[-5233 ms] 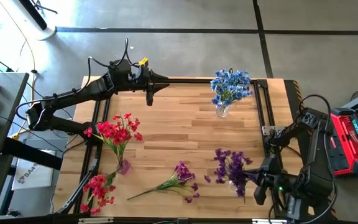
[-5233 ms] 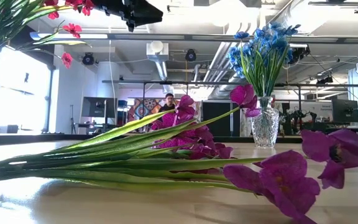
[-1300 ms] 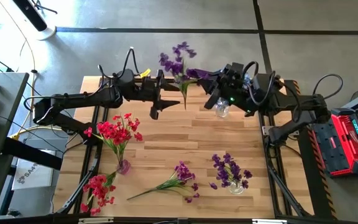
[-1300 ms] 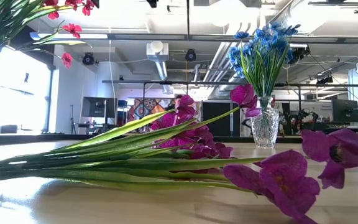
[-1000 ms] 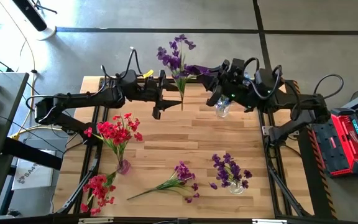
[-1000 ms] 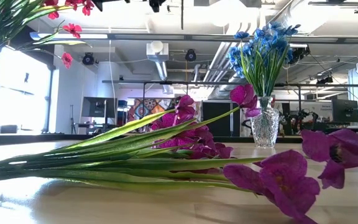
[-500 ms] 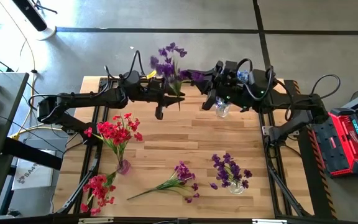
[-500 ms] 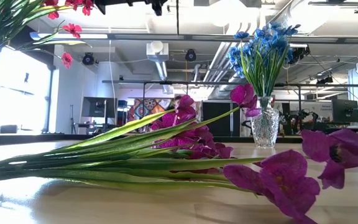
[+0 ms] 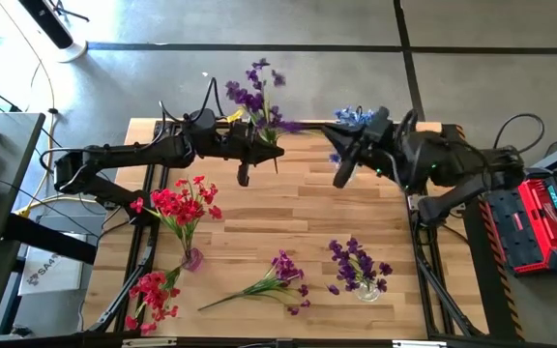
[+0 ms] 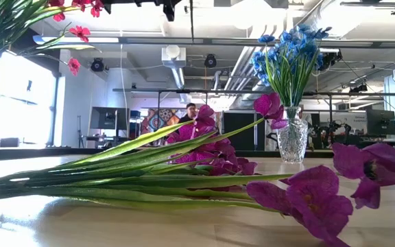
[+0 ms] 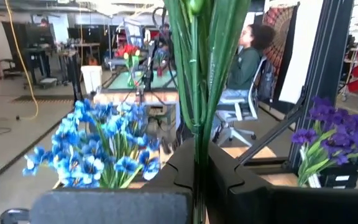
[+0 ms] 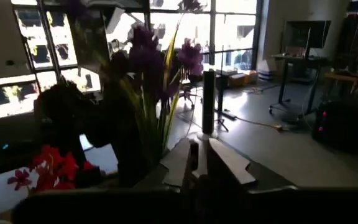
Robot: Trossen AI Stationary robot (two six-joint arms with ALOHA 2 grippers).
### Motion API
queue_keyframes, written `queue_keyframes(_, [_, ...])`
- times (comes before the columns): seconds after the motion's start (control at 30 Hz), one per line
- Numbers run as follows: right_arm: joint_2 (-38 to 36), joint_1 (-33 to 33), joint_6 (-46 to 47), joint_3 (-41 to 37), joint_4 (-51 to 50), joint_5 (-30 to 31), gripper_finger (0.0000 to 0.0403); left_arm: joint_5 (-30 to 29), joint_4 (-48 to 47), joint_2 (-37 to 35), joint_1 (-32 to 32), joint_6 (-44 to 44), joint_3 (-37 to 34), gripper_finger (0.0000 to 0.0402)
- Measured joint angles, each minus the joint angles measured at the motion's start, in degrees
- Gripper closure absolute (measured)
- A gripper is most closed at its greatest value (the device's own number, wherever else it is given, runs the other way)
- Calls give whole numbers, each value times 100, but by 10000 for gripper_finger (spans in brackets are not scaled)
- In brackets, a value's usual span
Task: Sort flowers into vase by color
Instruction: Put the right violet flower into the bottom transparent flower vase
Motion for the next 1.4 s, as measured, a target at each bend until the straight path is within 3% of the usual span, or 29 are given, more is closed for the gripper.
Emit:
queue_keyframes(0.2, [141,70,1104,-13,-882,-30,256,-2,-204,2,9,-15,-2,401])
queue_keyframes(0.33, [491,-98,1315,-12,-753,-253,185,0,-243,2,9,-15,-1,401])
queue_keyframes(0.53, [962,-536,1195,-11,75,-1031,157,-1,-240,2,-7,-28,-2,401])
queue_keyframes(0.7, [1143,-775,1126,-15,366,-1126,174,0,-253,2,-93,-24,0,402])
queue_keyframes(0.87, [1163,-950,1044,-13,603,-1863,204,0,-282,2,-156,-20,-1,401])
queue_keyframes(1.13, [1391,-1174,1059,-11,679,-2368,248,2,-308,2,-200,-11,-2,401])
queue_keyframes(1.23, [1496,-1239,1293,-11,695,-2635,286,22,-373,2,-215,-11,-2,401])
queue_keyframes(1.4, [1580,-1216,1254,-11,670,-2652,387,50,-509,2,-229,-127,-2,401])
